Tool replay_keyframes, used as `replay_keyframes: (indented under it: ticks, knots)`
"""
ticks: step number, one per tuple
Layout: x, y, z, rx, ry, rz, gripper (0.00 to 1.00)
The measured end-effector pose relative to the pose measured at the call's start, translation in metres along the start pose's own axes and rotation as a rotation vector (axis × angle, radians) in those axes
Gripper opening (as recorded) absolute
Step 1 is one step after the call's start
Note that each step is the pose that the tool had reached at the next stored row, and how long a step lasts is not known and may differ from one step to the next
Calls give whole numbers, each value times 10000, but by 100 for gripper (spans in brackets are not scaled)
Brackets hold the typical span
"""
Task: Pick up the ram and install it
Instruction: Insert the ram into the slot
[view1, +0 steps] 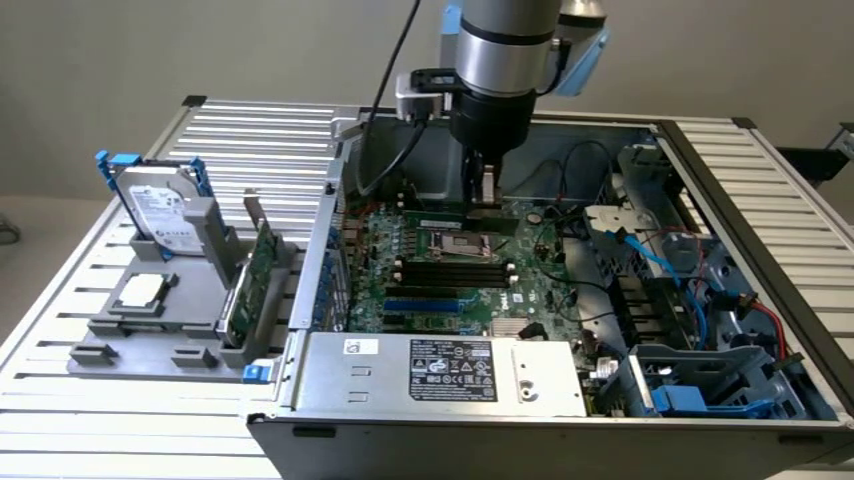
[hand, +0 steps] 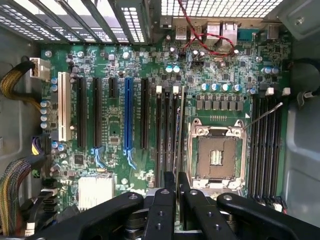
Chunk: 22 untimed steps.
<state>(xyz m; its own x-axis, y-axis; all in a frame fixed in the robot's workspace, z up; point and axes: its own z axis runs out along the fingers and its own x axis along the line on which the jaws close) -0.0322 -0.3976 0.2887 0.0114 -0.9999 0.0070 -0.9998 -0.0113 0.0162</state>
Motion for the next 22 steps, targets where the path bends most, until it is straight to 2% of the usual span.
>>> replay_keyframes:
  ticks: [22]
  knots:
    - [48, -7, 402, 7, 0, -34, 14]
